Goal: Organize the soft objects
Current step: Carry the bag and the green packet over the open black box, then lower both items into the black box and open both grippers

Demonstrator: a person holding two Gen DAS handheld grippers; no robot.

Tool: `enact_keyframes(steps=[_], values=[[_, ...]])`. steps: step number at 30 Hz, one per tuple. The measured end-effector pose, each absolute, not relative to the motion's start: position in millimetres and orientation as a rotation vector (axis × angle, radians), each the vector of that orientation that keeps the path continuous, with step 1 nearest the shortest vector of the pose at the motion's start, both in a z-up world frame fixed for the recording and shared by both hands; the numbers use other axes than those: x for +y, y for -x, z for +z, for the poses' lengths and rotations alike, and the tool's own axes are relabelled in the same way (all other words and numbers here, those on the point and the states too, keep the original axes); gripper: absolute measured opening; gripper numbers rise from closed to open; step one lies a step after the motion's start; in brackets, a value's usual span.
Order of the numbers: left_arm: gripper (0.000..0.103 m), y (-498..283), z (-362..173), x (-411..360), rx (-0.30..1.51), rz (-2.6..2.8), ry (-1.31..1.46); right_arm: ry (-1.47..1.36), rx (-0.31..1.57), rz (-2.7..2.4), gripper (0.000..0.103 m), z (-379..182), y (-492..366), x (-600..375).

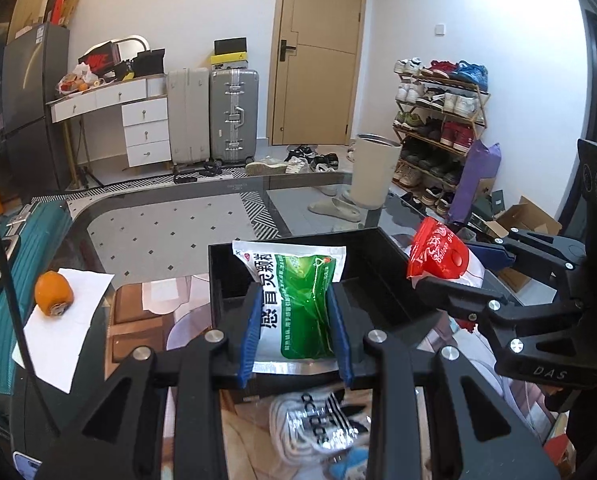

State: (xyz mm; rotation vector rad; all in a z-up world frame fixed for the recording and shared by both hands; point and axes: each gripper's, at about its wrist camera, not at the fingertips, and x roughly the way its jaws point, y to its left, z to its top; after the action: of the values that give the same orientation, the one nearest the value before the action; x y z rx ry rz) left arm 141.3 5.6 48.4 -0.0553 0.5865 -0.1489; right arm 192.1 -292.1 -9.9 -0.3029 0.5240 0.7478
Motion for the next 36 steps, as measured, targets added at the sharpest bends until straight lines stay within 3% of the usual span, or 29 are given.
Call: enact_keyframes(steps=[31, 34, 35, 36], values=[[0.035, -162.2, 19.7, -7.7, 0.640, -0.111, -0.002, 0.366, 0.590, 0.790, 0.043, -35.2, -244.2, -257.2], [0.039, -164.2, 21.5, -6.1, 0.648, -0.105, 0.000, 0.373, 0.585, 0.790, 0.055, -35.4, -241.7, -256.8], [0.043, -164.8, 21.4, -5.4, 0.652, -0.099, 0.001, 0.370, 0.575, 0.789, 0.065, -33.3, -240.6, -257.8], [0.054, -164.6, 21.6, -4.7, 0.653, -0.096, 0.002, 0.365, 0.562, 0.791, 0.067, -30.6, -238.3, -260.0]])
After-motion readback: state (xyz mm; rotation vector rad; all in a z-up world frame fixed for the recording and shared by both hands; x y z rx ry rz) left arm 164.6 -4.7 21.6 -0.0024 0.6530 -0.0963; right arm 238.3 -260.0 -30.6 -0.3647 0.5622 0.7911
